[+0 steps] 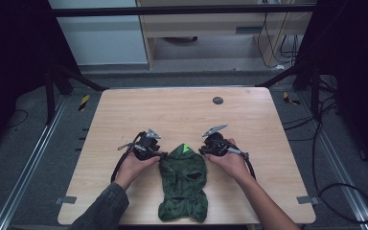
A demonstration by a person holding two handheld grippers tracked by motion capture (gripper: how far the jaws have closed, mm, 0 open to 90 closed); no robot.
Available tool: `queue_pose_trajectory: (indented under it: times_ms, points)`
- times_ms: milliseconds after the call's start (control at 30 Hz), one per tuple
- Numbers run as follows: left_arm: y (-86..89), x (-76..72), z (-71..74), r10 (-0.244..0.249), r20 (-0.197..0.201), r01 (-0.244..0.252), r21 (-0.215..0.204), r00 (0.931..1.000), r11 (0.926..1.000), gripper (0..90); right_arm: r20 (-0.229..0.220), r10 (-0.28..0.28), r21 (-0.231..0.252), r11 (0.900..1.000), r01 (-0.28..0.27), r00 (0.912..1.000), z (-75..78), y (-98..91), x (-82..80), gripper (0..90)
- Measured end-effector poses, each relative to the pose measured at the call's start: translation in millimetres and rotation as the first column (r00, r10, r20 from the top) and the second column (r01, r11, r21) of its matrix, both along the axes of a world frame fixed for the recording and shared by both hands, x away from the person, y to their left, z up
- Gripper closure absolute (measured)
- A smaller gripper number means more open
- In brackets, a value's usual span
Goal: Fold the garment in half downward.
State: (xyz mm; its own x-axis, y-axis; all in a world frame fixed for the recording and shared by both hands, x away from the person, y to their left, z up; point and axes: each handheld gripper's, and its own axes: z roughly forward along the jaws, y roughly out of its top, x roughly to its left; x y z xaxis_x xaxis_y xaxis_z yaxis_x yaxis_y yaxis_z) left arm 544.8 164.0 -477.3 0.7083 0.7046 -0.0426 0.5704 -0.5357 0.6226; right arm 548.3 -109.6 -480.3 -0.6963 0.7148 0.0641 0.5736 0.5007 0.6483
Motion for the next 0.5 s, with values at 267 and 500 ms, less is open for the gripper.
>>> queue_pose_trajectory:
  times_ms: [267,500]
  points:
    - [-4.1,-0.8,-4.5,-0.027,-0.019,0.028,0.023,0.9995,0.9994,51.7,-0.013,0.069,-0.005,0.9976,-0.069,0.9975,0.9,11.3,-6.5,78.1]
    - [-5.2,-0.1,-6.4,-0.03,-0.029,0.03,0.021,0.9991,0.9993,51.6,-0.026,0.079,-0.027,0.9964,-0.08,0.9965,-2.5,14.7,-7.1,73.7]
